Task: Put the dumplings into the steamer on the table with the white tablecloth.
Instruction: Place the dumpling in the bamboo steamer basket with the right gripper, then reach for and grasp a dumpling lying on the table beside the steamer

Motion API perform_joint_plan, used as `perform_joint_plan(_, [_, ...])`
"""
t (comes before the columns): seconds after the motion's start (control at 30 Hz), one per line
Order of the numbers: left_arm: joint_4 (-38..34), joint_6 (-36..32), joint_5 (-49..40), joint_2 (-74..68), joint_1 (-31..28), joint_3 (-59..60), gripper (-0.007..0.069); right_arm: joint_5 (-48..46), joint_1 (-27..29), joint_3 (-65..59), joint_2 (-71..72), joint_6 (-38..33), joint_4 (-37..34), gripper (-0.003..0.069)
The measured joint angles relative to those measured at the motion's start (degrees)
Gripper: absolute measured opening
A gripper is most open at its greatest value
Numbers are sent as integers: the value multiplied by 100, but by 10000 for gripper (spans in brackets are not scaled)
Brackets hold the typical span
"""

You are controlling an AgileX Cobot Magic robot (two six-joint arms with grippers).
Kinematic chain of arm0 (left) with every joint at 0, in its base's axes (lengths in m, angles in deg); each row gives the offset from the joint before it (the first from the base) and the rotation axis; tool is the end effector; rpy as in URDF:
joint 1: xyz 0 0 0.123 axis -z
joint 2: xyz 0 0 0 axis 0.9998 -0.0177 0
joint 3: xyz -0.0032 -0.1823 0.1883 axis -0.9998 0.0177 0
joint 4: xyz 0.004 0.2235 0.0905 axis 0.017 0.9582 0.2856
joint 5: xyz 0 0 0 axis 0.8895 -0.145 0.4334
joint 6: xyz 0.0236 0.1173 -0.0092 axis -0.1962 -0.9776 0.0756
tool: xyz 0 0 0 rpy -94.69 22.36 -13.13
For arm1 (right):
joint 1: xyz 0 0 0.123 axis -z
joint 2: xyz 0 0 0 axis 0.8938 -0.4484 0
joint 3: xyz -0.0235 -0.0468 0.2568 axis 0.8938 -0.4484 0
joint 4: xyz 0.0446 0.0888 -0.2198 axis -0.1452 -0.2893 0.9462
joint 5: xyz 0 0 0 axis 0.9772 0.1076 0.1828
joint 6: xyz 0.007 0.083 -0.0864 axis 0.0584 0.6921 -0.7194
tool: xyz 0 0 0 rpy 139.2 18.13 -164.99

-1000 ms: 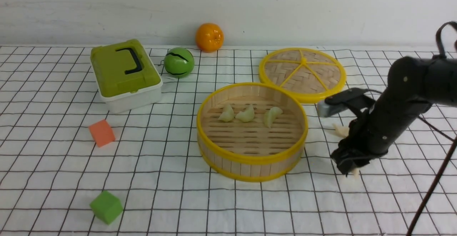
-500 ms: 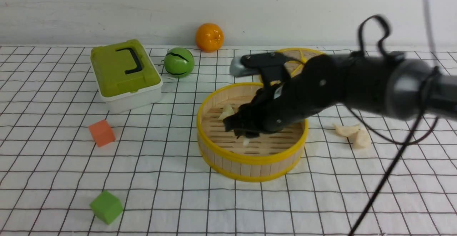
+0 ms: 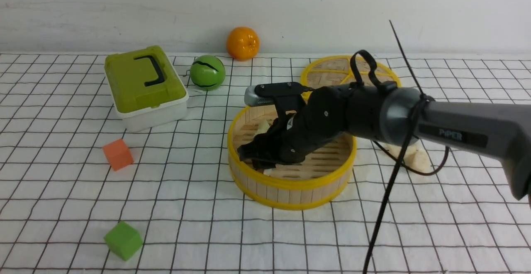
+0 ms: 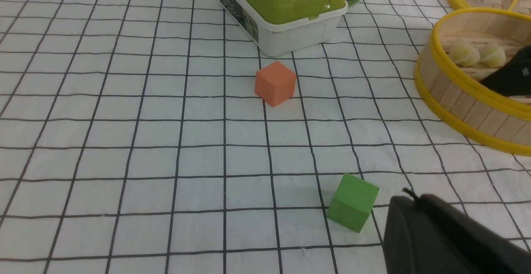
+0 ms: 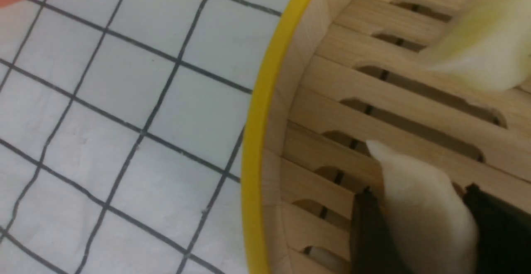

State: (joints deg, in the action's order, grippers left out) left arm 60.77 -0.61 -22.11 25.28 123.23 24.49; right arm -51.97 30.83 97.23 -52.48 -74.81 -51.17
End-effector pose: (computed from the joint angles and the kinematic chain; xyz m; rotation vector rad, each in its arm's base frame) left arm 0.0917 -0.0048 0.2664 0.0440 1.9367 -0.1821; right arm 0.3912 0.2668 0.1432 -0.3480 2.4917 0.5343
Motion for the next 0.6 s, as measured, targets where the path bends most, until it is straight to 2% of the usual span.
perform_joint_plan(0.1, [2,0,0,0,0,0,-13,-200,0,-5,147,6,86,464])
perform_joint_plan(0.17, [6,0,0,0,0,0,-13,-287,12,-17,224,6,126,493])
perform_joint_plan(0.2, [6,0,0,0,0,0,-13,-409,57,-17,445,6,224,529])
perform_joint_plan(0.33, [27,0,6,0,0,12,-13,-814,365,-17,1135,6,518,549])
perform_joint_plan(0.5, [186,0,364,0,0,317,-13,-1557,1299,7,1758,-52,999,552])
perform_joint_plan(0.53, [216,0,507,0,0,406,-13,-1755,1620,12,1780,-183,1109,552])
perform_joint_plan(0.6, [221,0,630,0,0,471,-13,-2006,1872,12,1718,-339,1159,552])
